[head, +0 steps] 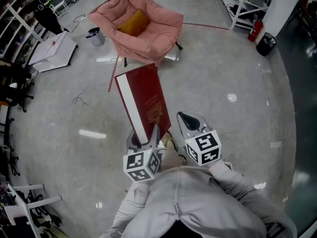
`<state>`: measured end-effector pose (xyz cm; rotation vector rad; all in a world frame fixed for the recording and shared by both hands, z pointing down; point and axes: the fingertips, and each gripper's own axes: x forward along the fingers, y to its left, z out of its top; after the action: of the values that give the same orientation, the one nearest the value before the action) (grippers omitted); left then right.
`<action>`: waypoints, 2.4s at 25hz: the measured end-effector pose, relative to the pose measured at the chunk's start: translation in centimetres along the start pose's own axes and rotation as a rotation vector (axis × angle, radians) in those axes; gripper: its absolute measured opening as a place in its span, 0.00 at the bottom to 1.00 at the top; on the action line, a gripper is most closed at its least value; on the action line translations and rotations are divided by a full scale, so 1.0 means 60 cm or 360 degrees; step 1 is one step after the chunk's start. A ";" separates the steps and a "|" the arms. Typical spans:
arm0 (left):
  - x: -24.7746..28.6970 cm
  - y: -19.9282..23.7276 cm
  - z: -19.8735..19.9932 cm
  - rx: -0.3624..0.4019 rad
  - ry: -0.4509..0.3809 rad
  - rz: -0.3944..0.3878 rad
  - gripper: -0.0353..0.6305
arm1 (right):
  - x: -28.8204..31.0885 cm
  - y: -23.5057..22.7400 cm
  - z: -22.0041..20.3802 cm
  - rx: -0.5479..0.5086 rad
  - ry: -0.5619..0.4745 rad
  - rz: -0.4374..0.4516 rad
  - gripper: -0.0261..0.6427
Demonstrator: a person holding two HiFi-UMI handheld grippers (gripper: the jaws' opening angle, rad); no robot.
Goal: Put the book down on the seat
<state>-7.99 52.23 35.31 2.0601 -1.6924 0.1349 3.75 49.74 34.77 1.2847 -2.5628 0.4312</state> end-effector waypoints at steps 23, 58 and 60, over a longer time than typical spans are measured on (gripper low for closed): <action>0.041 -0.028 0.007 0.0074 0.0003 -0.0047 0.44 | -0.005 -0.037 -0.004 0.0037 -0.0029 0.0012 0.04; 0.413 0.127 0.207 0.0065 0.0068 -0.0080 0.44 | 0.377 -0.215 0.167 0.0071 0.0020 -0.0044 0.04; 0.436 0.141 0.218 0.0071 0.0077 -0.0087 0.44 | 0.404 -0.224 0.178 0.0071 0.0020 -0.0054 0.04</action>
<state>-12.67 22.12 35.64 2.1160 -1.6169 0.2050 -0.45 20.34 35.24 1.3344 -2.5305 0.4904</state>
